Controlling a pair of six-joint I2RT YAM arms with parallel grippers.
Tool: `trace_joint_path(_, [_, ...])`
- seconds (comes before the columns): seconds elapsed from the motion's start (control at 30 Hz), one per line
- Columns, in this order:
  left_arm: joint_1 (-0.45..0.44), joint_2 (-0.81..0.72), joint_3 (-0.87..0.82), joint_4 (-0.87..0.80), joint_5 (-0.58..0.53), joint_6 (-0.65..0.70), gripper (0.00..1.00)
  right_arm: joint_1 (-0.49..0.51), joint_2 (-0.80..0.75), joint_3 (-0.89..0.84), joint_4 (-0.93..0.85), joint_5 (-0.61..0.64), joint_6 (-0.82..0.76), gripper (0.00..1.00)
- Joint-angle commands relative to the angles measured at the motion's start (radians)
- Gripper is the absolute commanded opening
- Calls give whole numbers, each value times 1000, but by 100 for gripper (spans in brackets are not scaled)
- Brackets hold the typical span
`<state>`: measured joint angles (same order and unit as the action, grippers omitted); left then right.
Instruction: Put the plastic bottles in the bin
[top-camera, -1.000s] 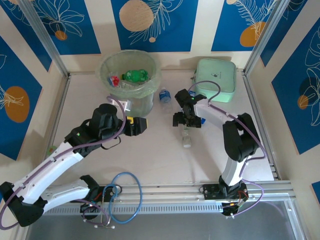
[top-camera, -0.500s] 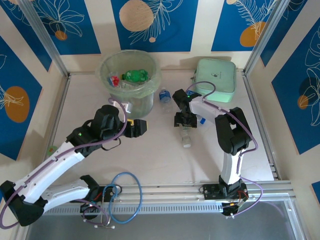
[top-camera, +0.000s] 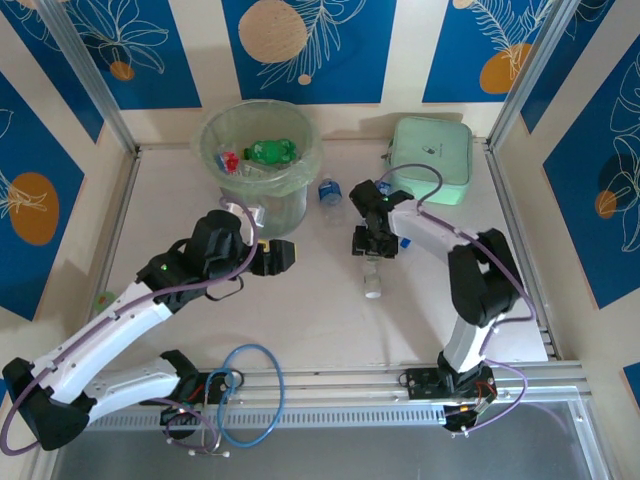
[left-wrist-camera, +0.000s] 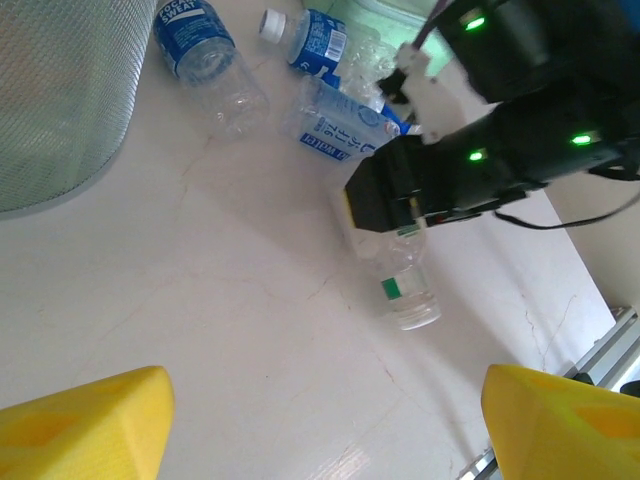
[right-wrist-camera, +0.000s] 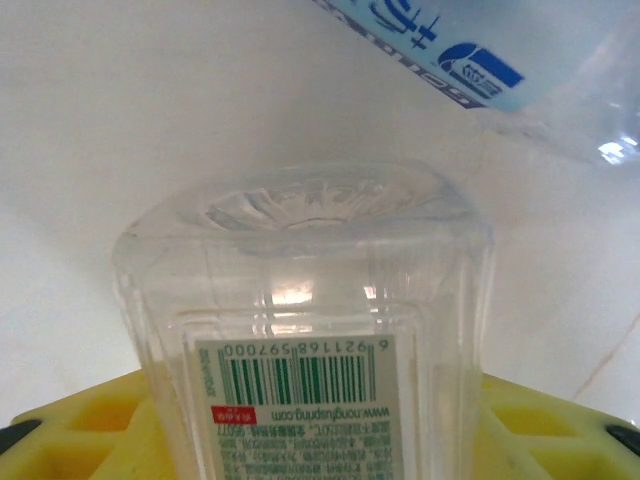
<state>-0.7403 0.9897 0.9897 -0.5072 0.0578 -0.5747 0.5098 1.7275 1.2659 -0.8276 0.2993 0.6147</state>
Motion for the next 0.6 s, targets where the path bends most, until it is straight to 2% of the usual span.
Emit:
trace_joint_path(0.0, [-7, -17, 7, 12, -2, 16, 80, 20, -133, -4, 7, -51, 38, 50])
trace_joint_path(0.27, [-5, -26, 23, -12, -26, 37, 81, 74, -366, 82, 37, -87, 53, 50])
trace_joint_path(0.57, [-5, -45, 4, -10, -34, 22, 80, 174, -526, 141, 158, -64, 49, 51])
